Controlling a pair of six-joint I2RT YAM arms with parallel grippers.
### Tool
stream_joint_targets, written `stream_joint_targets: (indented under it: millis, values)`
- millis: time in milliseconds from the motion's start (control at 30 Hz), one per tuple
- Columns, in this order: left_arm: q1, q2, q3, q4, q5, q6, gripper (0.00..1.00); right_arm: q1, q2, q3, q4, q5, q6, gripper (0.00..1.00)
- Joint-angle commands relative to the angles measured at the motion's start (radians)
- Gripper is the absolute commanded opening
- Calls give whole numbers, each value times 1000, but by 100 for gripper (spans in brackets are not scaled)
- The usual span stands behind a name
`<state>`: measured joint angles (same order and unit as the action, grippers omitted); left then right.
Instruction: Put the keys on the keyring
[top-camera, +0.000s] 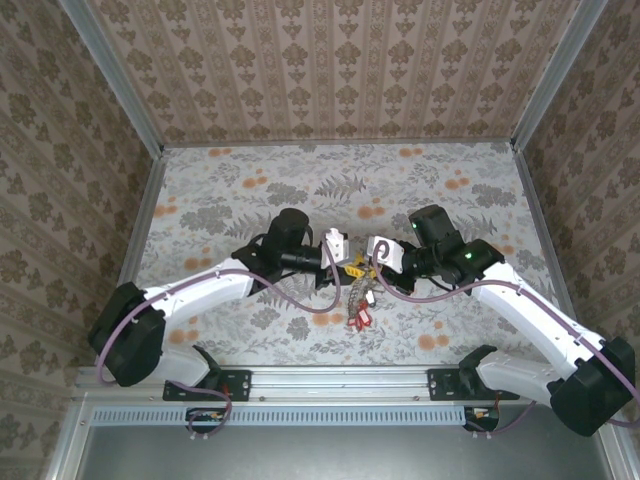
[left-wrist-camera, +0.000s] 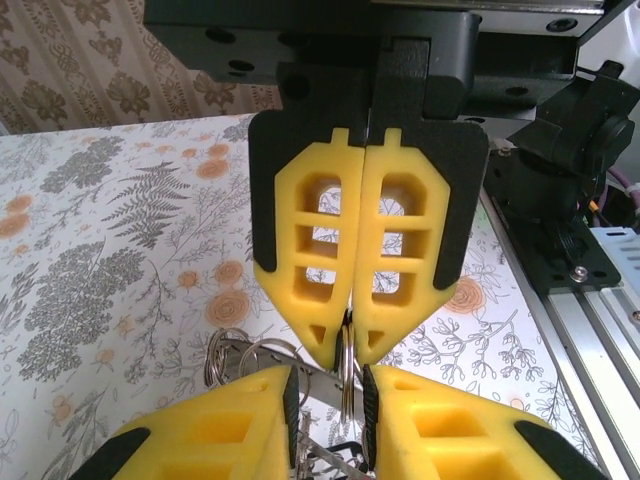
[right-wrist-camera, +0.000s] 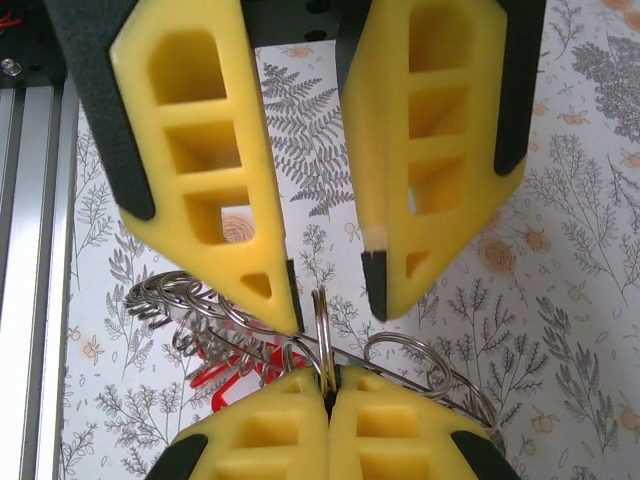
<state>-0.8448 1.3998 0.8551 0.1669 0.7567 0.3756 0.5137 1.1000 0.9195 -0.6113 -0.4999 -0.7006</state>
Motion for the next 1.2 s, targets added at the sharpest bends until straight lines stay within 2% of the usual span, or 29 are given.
stream_joint_targets:
  millis: [0,67,133,233,300,333,367,567,867,1000,1167]
  values:
    - [-13,30,28,-14,18,16,23,6,1,31,-2,-12,-5,0]
    - [-16,37,32,-3,19,9,15,8,0,28,-1,-16,-6,0]
    - [-16,44,46,-17,32,19,0,8,-4,24,6,-19,-3,0]
    - [-14,40,50,-19,24,17,0,8,-17,9,23,-1,10,1]
    - [-10,27,40,2,37,13,0,6,-38,-7,28,18,16,22]
    - [-10,20,34,15,46,10,0,6,-51,-14,22,27,14,28]
    - [-8,11,27,26,54,11,0,6,-66,-19,6,33,8,29]
    - [-8,6,-9,103,90,14,0,6,-127,-36,-8,37,12,26]
    - [-12,-17,-80,316,90,-35,0,6,-90,-38,18,38,21,26]
    - [-13,-32,-115,385,81,-44,0,6,-77,-43,38,-4,37,26]
    - [-16,-2,-174,613,92,-123,0,8,-72,-72,101,-51,65,25]
